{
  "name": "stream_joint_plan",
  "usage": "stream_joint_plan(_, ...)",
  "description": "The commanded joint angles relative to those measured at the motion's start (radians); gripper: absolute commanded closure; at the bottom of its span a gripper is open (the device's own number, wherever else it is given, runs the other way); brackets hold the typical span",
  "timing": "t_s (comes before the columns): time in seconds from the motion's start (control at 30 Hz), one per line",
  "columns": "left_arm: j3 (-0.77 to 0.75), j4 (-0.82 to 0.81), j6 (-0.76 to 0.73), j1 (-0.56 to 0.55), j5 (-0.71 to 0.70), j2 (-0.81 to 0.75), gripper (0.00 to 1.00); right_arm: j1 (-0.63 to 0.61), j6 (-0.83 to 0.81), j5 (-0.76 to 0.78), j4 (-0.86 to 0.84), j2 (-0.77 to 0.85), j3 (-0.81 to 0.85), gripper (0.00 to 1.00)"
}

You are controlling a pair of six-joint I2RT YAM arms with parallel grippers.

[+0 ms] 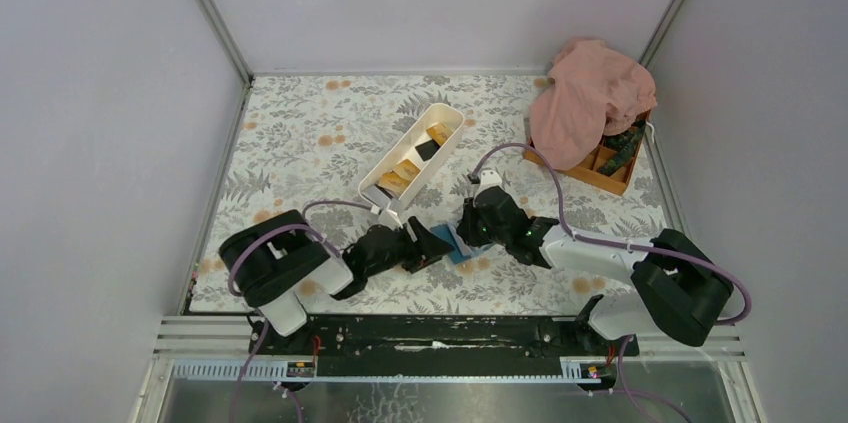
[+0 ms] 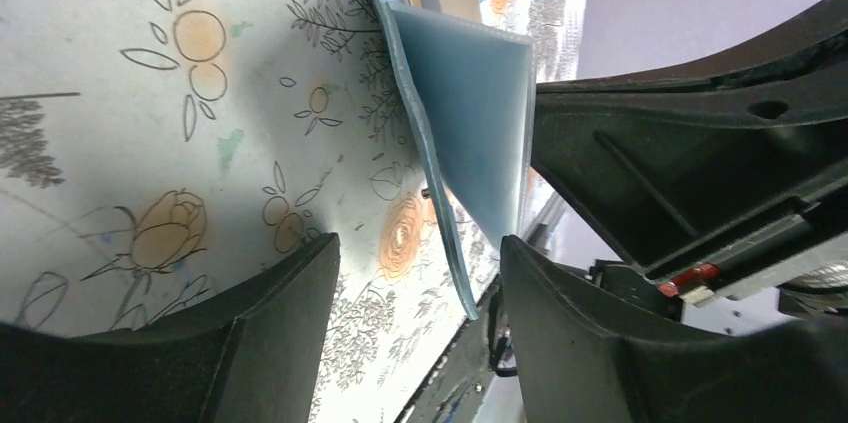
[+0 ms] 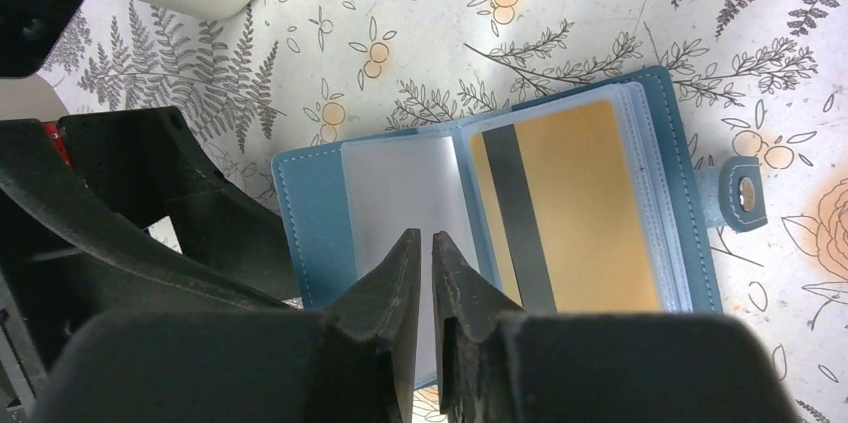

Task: Take the credit cards out of the card holder

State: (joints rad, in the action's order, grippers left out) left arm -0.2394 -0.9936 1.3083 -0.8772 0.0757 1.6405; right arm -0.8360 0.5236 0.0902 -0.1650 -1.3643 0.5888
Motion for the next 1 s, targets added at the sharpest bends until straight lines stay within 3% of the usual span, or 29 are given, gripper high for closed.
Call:
stream_joint_plan(0.0, 0.034, -0.260, 0.068, 0.003, 0.043, 0.083, 0.32, 0.011, -0.020, 0.028, 0.018, 0.015, 0.007, 0.86)
stream_joint_plan(0.07, 0.040, -0.279, 0.069, 0.004, 0.046, 0.065, 0.32, 0.011, -0.020, 0.009, 0.009, 0.012, -0.001, 0.88)
stream_joint_plan(0.2, 0.058, -0.161, 0.028, 0.003, -0.020, -0.071, 0.32, 0.010, -0.013, -0.057, -0.013, -0.005, -0.019, 0.90)
stream_joint_plan(0.4, 0.036, 0.285, -0.091, -0.021, -0.211, -0.428, 0.33, -0.013, 0.032, -0.106, -0.104, -0.025, -0.101, 0.90)
stream_joint_plan(0.5, 0.026, 0.316, -0.102, -0.028, -0.234, -0.494, 0.33, -0.020, 0.062, -0.110, -0.151, -0.044, -0.137, 0.90)
stream_joint_plan(0.63, 0.017, 0.273, -0.075, -0.029, -0.234, -0.428, 0.33, -0.021, 0.090, -0.108, -0.204, -0.064, -0.172, 0.90)
stream_joint_plan(0.97, 0.022, -0.147, 0.087, -0.031, -0.181, -0.059, 0.33, -0.021, 0.128, -0.137, -0.310, -0.138, -0.201, 0.91)
